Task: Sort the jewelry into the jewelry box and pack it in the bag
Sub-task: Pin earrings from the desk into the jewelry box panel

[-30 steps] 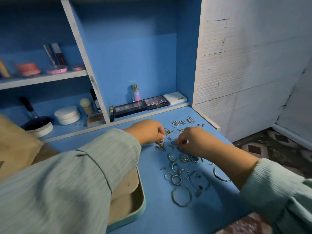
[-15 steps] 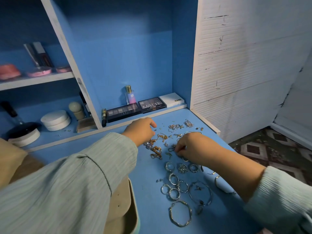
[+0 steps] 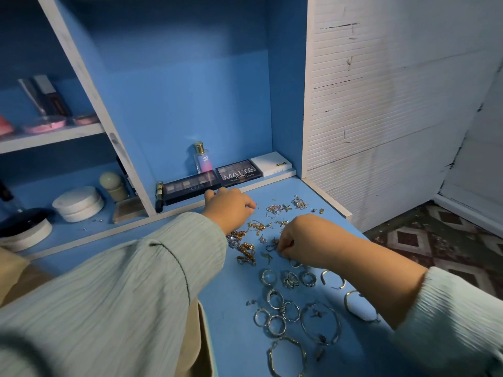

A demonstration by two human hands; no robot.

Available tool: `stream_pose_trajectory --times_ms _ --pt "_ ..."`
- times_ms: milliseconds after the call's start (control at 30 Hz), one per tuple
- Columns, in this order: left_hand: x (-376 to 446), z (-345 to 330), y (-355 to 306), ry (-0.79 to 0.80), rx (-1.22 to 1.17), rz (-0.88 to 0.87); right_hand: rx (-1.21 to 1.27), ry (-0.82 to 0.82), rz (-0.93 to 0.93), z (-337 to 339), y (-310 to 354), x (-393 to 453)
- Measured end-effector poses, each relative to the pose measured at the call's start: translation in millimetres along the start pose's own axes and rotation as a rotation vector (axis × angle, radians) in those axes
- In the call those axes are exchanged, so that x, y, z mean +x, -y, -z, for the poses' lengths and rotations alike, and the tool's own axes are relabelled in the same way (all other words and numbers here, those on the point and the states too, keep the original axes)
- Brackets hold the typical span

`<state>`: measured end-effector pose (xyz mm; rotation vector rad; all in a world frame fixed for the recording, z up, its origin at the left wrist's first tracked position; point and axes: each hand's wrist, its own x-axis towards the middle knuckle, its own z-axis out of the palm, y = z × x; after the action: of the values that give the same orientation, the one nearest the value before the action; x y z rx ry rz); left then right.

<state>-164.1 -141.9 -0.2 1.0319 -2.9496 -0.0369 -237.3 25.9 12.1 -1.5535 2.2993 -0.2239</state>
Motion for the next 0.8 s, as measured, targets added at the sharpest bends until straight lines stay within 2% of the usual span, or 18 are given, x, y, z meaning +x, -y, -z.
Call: stream_pose_trajectory --times_ms 233,433,600,800 --pt "7 -8 2 -0.097 0.021 -0.014 0.112 -0.002 -0.004 1 -2 -3" --pt "10 -5 0 -0.047 0.135 -0.066 0.225 -0.022 -0.01 1 -4 -1" --pt "4 -2 2 -0.043 0.073 -0.015 0.367 -0.087 -0.003 5 -7 -7" --pt "-19 14 2 -0.073 0.024 0.011 0.398 -0.145 0.004 8 2 -17"
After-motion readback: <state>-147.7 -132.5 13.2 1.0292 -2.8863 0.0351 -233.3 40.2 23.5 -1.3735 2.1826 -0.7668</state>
